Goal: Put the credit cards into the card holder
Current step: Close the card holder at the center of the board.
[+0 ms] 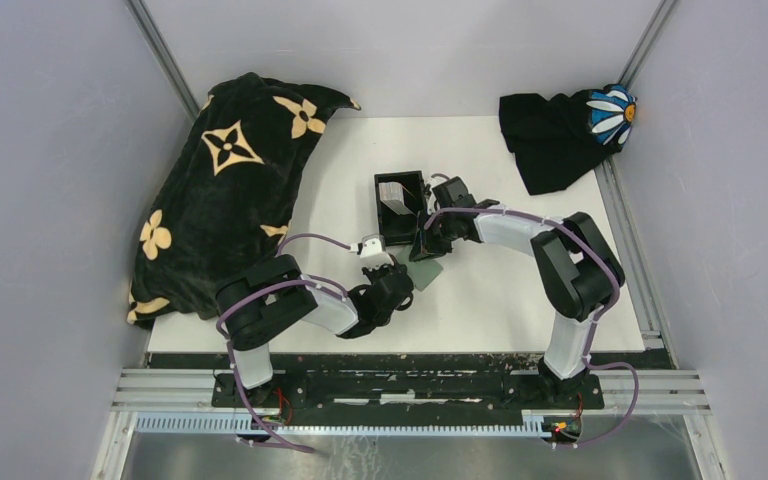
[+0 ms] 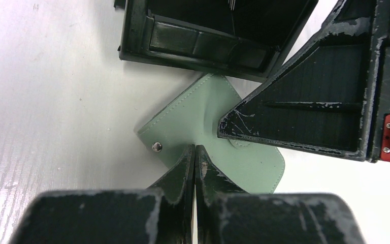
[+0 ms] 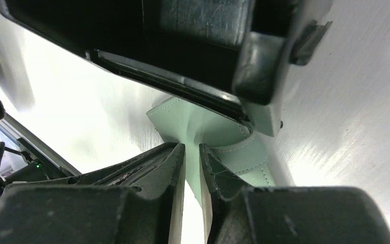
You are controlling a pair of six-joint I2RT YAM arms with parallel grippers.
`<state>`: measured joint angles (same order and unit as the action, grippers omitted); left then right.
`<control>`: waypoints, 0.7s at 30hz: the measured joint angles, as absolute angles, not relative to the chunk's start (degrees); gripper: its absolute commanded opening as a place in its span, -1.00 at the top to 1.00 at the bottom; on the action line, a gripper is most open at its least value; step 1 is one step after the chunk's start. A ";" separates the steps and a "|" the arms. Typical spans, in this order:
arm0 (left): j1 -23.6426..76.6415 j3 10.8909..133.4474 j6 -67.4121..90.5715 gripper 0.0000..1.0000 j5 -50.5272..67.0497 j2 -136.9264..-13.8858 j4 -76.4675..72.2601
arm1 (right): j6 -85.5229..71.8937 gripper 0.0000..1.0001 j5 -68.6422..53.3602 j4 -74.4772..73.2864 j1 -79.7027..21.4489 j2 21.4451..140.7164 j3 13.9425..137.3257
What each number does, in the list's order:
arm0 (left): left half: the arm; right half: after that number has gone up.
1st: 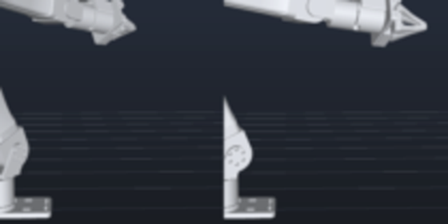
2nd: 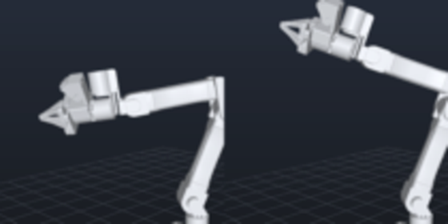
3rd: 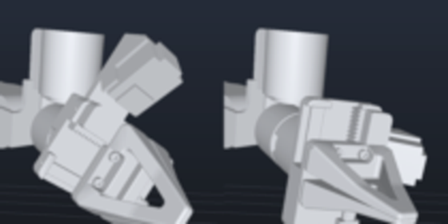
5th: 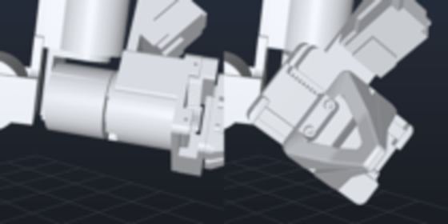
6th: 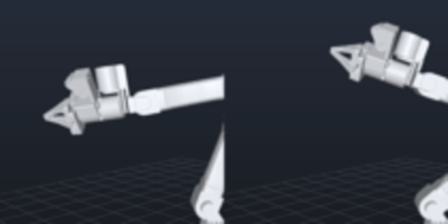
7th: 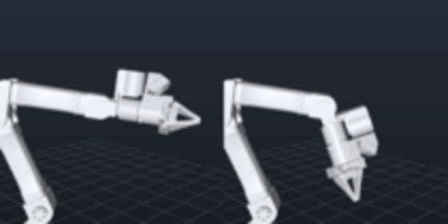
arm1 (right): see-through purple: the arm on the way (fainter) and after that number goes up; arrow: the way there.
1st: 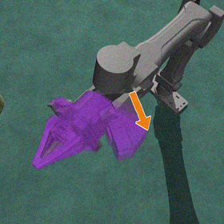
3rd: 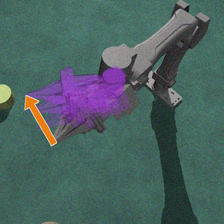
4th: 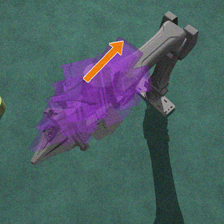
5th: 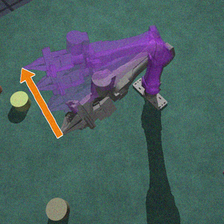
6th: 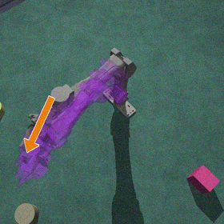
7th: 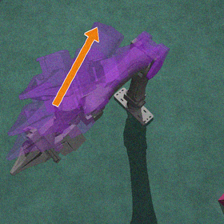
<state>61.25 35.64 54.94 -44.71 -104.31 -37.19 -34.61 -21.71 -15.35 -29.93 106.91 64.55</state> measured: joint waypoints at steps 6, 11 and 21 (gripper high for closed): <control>61.25 35.64 54.94 0.93 -44.73 -104.31 -37.19 | -33.50 0.59 -20.58 -16.82 -31.11 106.08 65.73; 61.25 35.64 54.94 0.93 -44.75 -104.31 -37.19 | -32.73 0.60 -20.40 -17.72 -31.92 105.65 67.05; 61.25 35.62 54.94 0.93 -44.77 -104.20 -36.97 | -30.37 0.89 -14.44 -21.58 -32.64 101.93 68.34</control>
